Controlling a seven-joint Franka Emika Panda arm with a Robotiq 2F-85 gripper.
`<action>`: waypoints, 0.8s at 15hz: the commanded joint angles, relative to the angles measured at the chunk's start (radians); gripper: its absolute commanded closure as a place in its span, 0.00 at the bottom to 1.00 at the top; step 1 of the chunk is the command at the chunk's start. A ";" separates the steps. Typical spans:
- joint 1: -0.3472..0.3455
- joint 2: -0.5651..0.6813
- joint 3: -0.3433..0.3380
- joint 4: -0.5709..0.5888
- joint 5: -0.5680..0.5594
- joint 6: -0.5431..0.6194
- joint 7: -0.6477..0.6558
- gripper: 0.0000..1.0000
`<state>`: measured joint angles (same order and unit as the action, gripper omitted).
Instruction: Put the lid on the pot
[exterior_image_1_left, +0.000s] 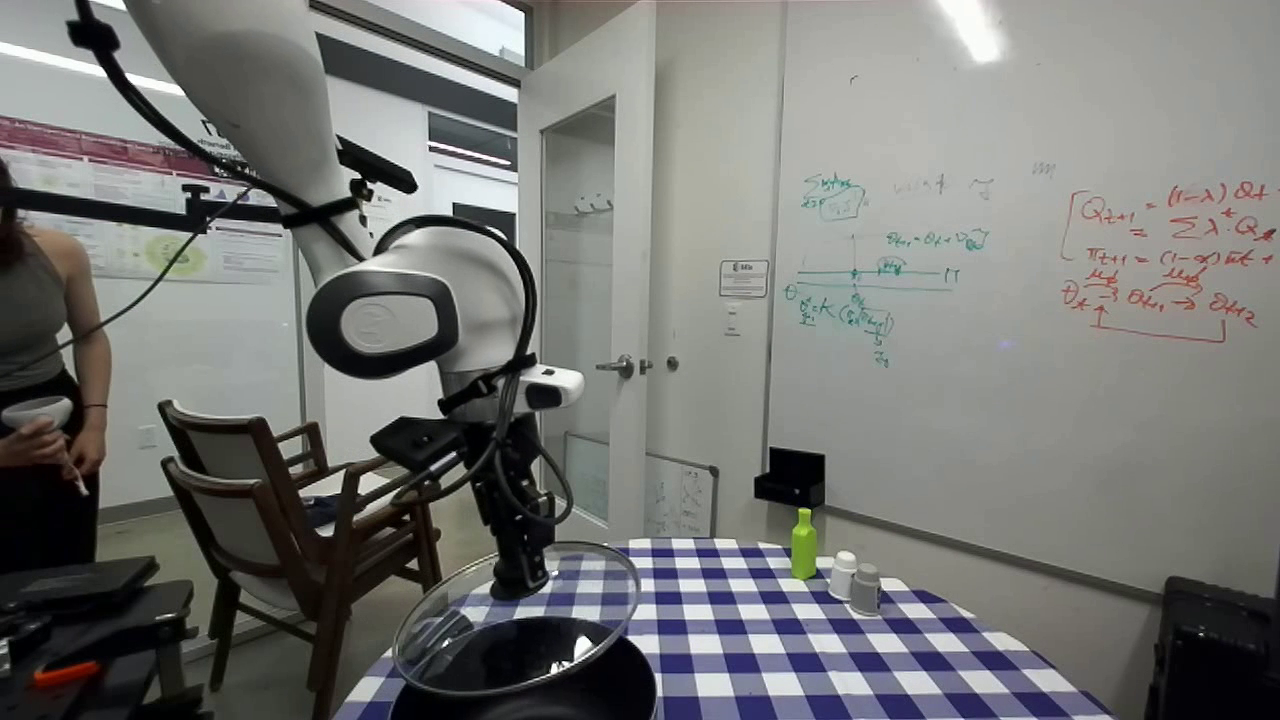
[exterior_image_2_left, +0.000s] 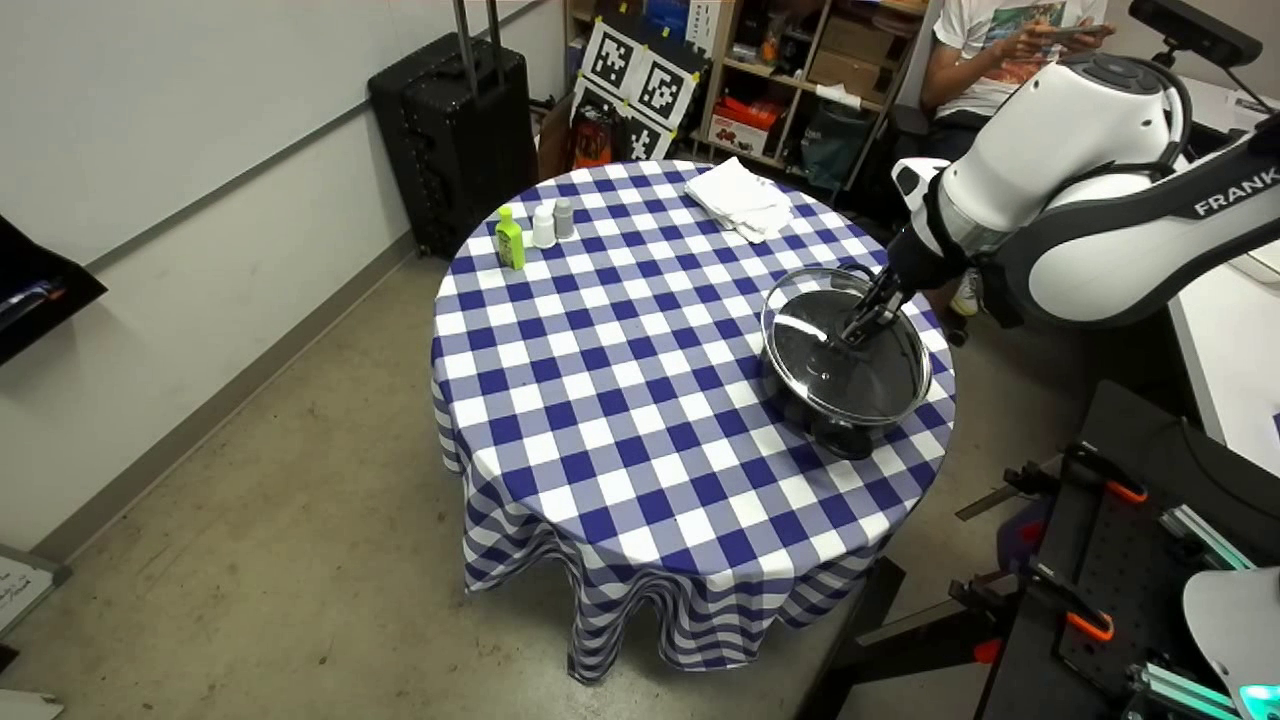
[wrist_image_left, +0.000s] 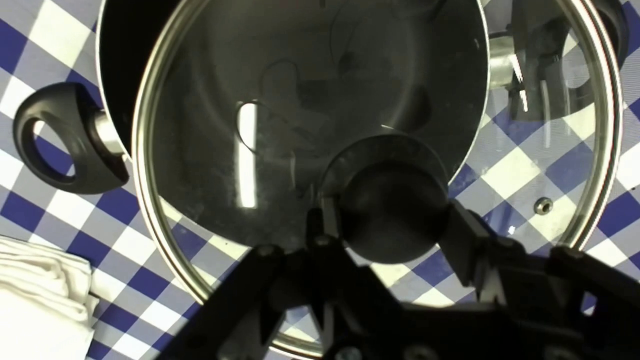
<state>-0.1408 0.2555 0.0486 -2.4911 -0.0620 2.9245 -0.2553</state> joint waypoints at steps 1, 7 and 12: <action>0.021 0.031 -0.042 0.045 -0.033 0.030 0.007 0.74; 0.030 0.055 -0.092 0.073 -0.076 0.017 0.023 0.74; 0.044 0.055 -0.148 0.050 -0.121 0.008 0.041 0.74</action>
<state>-0.1230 0.3238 -0.0585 -2.4330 -0.1453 2.9280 -0.2464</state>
